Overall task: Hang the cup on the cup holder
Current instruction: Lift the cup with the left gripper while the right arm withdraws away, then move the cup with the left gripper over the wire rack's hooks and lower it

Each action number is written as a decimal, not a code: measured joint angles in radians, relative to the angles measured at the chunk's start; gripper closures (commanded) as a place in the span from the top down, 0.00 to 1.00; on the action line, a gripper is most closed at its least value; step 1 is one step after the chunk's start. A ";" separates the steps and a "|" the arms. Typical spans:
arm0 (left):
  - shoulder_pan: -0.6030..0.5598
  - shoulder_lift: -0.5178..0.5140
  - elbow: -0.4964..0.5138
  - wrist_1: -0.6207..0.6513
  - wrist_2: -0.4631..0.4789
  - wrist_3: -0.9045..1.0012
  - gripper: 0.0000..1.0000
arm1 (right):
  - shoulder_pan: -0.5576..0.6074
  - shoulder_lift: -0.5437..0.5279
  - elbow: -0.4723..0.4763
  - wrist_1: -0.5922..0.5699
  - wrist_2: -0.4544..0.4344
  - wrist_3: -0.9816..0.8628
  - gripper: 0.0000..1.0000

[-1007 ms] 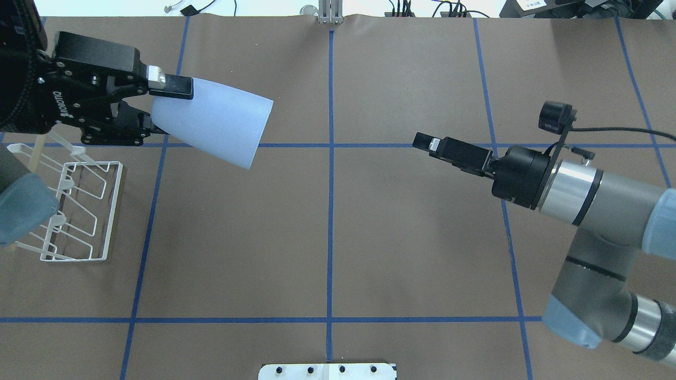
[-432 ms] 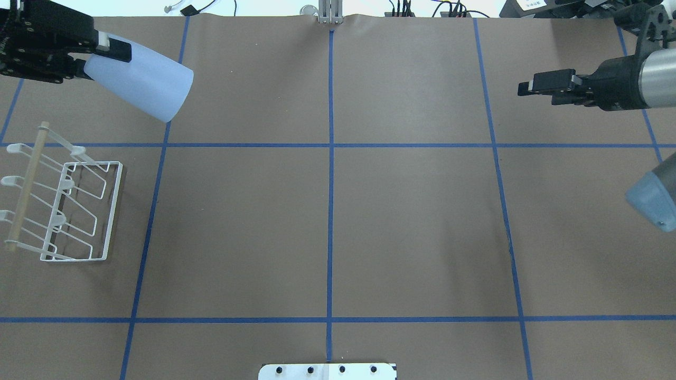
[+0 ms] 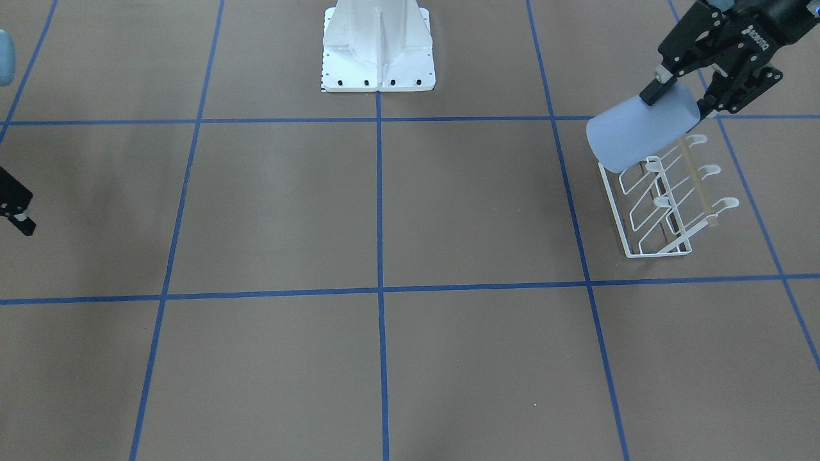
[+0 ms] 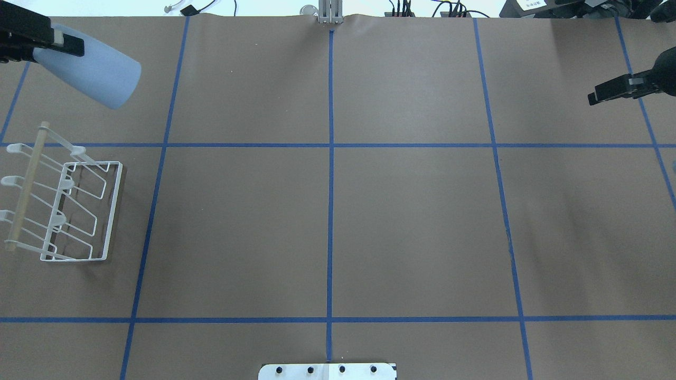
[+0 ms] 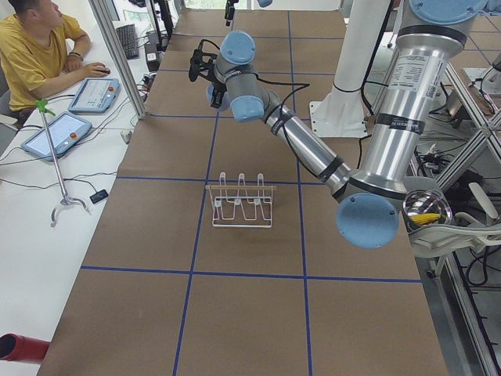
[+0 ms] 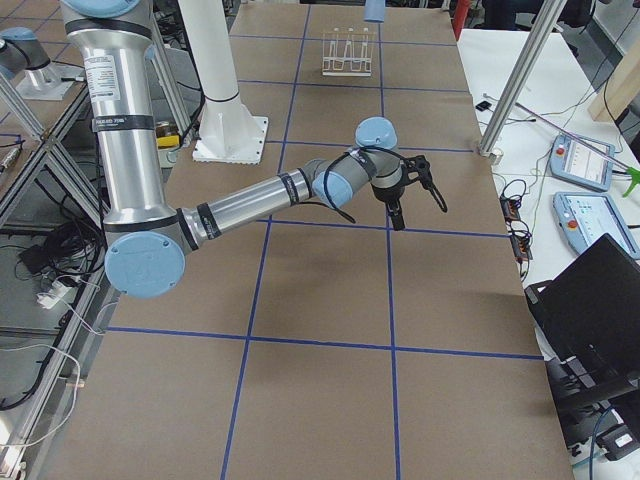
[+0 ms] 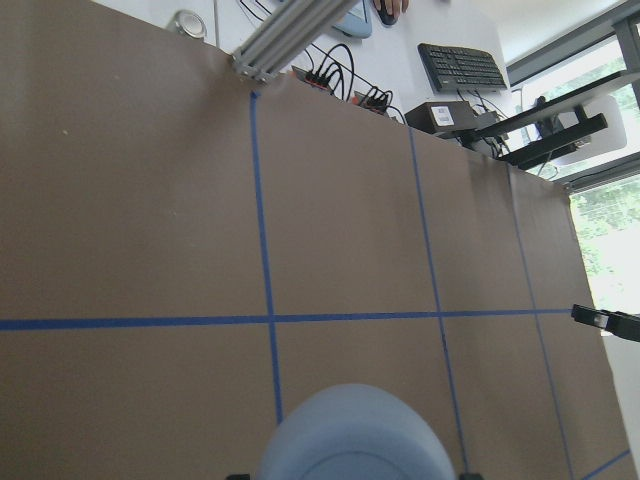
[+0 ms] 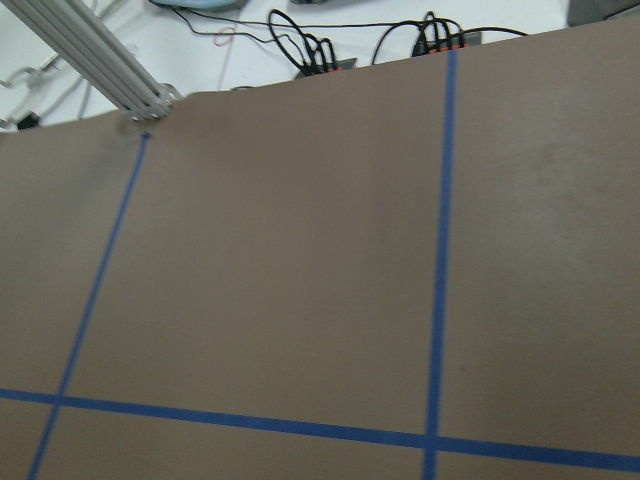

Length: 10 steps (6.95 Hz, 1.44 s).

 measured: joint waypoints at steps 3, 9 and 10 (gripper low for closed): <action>0.011 0.068 -0.052 0.246 0.155 0.313 0.00 | 0.173 -0.030 0.000 -0.369 0.067 -0.506 1.00; 0.160 0.161 -0.045 0.330 0.369 0.420 0.00 | 0.214 -0.074 0.001 -0.409 0.117 -0.599 1.00; 0.185 0.163 -0.037 0.330 0.387 0.417 0.00 | 0.214 -0.074 0.000 -0.409 0.116 -0.597 1.00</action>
